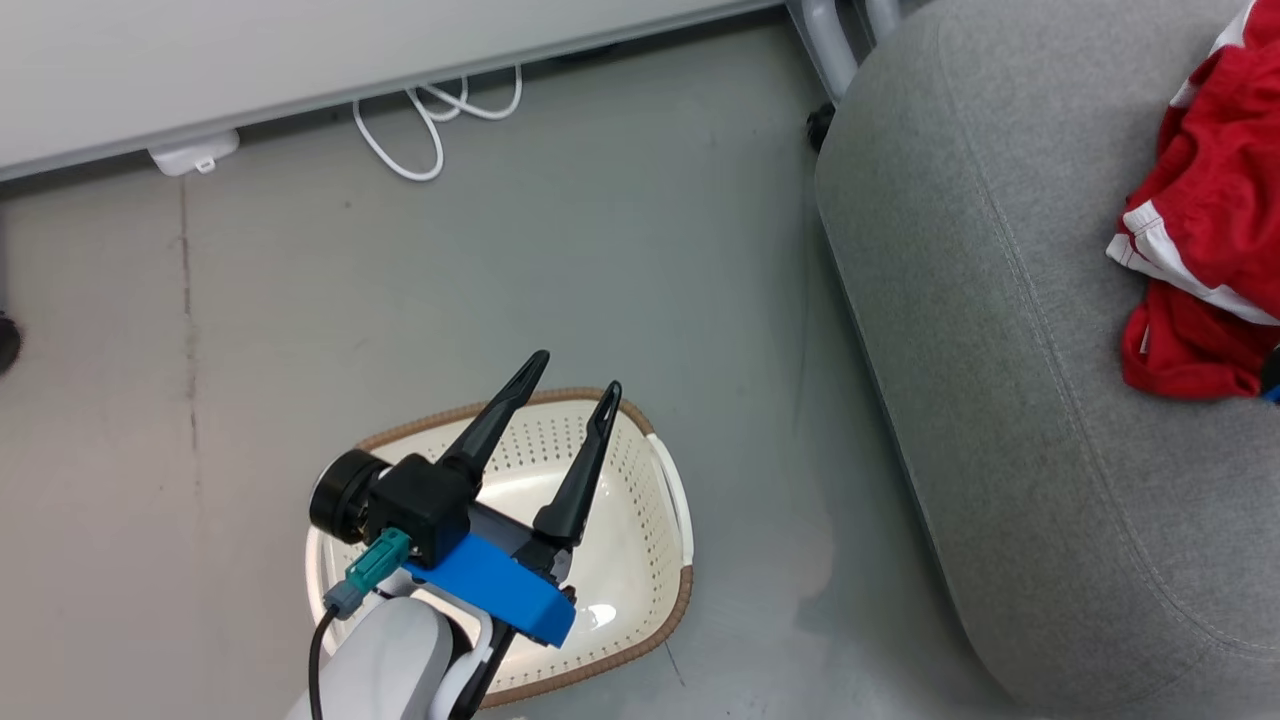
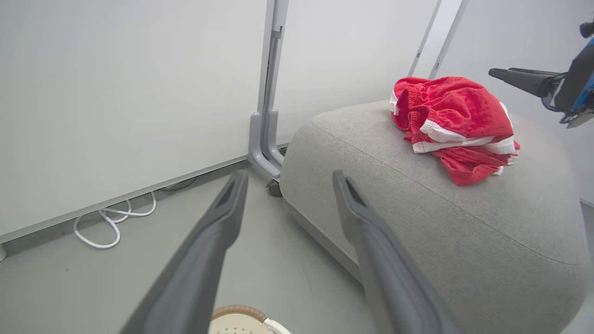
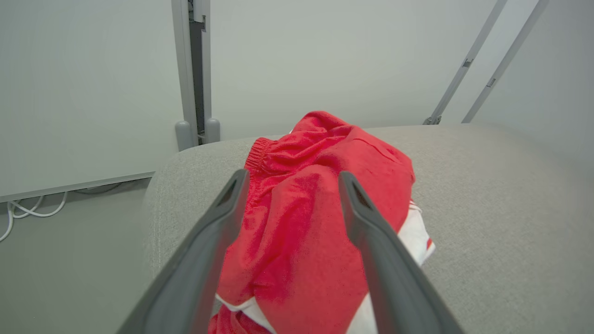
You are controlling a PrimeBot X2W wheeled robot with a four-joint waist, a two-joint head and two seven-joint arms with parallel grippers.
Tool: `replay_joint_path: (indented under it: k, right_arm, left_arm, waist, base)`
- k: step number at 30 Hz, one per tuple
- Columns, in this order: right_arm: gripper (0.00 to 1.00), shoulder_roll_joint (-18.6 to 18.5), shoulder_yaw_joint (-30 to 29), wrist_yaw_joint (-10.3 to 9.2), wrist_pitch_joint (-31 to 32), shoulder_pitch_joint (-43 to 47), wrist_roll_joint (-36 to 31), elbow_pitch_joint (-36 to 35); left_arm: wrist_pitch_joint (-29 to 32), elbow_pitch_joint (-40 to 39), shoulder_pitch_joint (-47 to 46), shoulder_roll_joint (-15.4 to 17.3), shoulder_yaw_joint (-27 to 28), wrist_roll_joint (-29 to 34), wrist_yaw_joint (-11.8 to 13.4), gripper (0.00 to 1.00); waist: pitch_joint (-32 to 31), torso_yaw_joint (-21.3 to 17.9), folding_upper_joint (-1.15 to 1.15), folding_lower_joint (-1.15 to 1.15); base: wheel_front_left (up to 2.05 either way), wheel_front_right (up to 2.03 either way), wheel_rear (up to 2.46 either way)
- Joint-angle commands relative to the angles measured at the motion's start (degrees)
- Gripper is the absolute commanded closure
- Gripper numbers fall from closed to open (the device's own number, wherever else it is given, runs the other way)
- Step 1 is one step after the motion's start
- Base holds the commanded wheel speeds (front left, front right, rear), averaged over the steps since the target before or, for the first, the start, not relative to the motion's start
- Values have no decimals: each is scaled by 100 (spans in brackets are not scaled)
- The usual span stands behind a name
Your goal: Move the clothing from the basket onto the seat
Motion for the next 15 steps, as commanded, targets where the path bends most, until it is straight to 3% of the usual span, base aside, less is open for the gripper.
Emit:
replay_joint_path:
  k: [1, 15]
  right_arm:
    - [0, 83, 129, 1, 28, 258, 96, -177]
    - [0, 786, 1192, 1, 236, 2172, 607, -2043]
  left_arm:
    - [-16, 24, 127, -38, 96, -5, -8, 0]
    - [-16, 134, 1040, -270, 1093, 159, -8, 0]
  waist:
    - [-345, 90, 0, 0]
    - [-1234, 478, 0, 0]
  base:
    - [0, 0, 0]
    - [0, 0, 0]
